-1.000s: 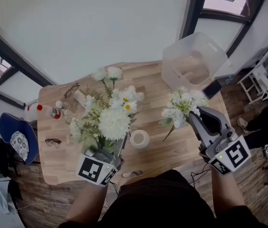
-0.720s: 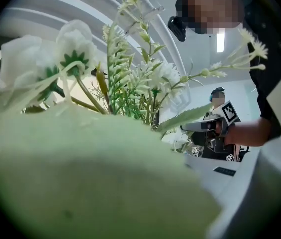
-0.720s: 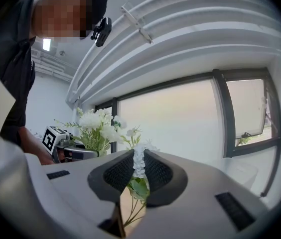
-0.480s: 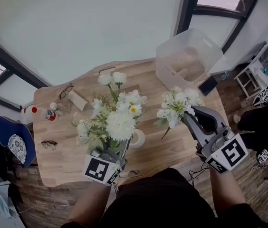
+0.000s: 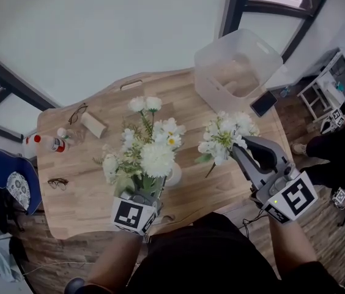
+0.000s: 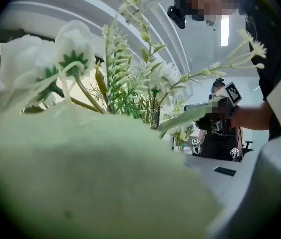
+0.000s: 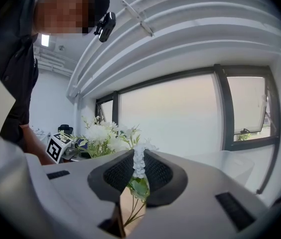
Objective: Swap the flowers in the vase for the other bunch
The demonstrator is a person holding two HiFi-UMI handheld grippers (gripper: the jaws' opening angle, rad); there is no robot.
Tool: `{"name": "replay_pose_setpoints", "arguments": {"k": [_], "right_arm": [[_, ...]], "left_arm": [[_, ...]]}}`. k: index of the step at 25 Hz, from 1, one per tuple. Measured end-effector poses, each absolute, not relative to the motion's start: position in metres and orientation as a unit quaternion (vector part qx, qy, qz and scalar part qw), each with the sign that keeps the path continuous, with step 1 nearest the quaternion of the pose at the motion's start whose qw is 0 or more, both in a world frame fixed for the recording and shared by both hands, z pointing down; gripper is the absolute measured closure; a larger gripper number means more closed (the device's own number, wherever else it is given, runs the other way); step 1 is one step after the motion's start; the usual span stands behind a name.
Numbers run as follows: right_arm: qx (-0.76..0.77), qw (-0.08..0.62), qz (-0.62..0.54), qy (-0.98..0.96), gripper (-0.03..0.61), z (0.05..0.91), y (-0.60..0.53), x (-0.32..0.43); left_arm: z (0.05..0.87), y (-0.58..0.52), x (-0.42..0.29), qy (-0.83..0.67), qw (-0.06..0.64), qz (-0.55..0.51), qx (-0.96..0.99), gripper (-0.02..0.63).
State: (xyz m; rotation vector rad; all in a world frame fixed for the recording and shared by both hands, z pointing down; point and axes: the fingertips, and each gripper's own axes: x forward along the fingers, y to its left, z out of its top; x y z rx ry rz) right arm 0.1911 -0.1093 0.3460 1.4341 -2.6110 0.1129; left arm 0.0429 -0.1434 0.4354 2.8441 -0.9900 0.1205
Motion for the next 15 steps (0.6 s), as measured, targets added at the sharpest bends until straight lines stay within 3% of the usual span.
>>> {"name": "replay_pose_setpoints", "arguments": {"k": [9,15], "right_arm": [[0.482,0.090,0.047,-0.870,0.503,0.353,-0.108,0.197],[0.470,0.092,0.043,-0.877,0.503,0.350,-0.110,0.194]], "left_arm": [[0.461,-0.142,0.035,-0.348,0.049,0.066,0.934,0.544],[0.476,-0.138,0.035,-0.359,0.056,0.101,0.926,0.492]]}}
